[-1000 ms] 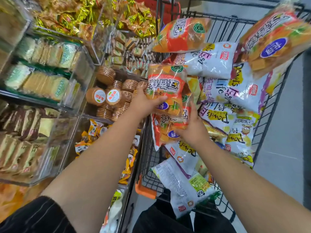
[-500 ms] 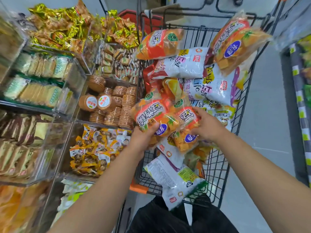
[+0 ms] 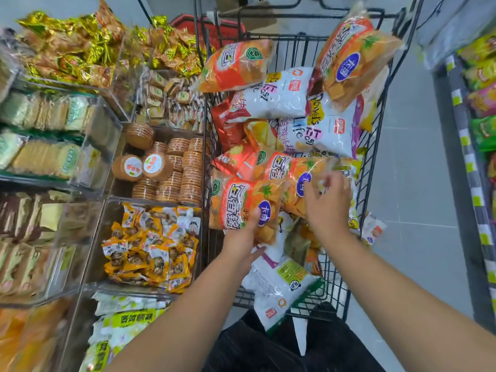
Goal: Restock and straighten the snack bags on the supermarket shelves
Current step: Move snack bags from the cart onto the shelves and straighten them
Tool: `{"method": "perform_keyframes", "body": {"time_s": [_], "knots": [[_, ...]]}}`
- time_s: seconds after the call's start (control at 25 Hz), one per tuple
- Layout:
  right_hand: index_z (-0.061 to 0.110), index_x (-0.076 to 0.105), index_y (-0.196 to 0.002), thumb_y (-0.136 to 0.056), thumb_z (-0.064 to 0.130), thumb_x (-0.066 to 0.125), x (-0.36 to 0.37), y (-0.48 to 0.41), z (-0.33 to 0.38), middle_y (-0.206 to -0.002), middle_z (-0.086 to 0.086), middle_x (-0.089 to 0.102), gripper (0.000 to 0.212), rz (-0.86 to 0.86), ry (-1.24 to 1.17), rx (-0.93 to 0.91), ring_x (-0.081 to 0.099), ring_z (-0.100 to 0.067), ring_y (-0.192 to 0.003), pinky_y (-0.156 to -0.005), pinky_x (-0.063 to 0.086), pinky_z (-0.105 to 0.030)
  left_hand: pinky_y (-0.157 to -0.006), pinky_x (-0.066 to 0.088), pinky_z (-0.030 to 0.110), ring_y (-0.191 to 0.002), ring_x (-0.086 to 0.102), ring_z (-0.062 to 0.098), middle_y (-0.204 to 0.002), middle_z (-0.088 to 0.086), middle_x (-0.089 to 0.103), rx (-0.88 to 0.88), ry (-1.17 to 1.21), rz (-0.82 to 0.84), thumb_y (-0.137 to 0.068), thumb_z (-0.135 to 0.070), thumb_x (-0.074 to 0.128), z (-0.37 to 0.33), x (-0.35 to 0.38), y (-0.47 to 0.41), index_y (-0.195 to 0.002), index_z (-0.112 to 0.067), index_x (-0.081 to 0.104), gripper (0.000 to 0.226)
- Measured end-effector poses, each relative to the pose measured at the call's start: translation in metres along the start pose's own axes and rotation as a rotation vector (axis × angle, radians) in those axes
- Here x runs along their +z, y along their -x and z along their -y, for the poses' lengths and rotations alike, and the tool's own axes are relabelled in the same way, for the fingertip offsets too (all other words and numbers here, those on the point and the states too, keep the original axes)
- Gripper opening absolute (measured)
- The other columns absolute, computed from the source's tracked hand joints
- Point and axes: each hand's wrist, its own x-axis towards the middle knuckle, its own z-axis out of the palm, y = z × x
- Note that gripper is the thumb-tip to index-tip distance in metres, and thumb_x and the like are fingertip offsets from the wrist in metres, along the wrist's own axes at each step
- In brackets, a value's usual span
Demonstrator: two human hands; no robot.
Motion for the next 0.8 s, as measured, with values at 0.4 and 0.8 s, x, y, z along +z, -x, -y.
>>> {"method": "perform_keyframes", "body": {"time_s": [0.4, 0.8], "knots": [[0.023, 0.043, -0.141, -0.071, 0.051, 0.079, 0.020, 0.015, 0.007, -0.136, 0.004, 0.055, 0.083, 0.537, -0.052, 0.252, 0.053, -0.018, -0.122, -0.101, 0.044, -0.038, -0.069, 0.052, 0.029, -0.097, 0.063, 0.021, -0.110, 0.008, 0.068, 0.164, -0.308, 0.160, -0.095, -0.023, 0.062, 0.021, 0.018, 0.005, -0.108, -0.014, 0.061, 0.015], [0.022, 0.051, -0.118, -0.060, 0.035, 0.090, -0.020, -0.002, -0.023, -0.128, -0.004, 0.057, 0.071, 0.513, -0.027, 0.359, 0.056, -0.022, -0.112, -0.093, 0.049, -0.040, -0.062, 0.053, 0.024, -0.075, 0.063, 0.012, -0.086, -0.004, 0.067, 0.680, -0.916, 0.121, -0.094, -0.024, 0.063, -0.093, -0.001, 0.025, -0.102, -0.019, 0.066, 0.011]]}}
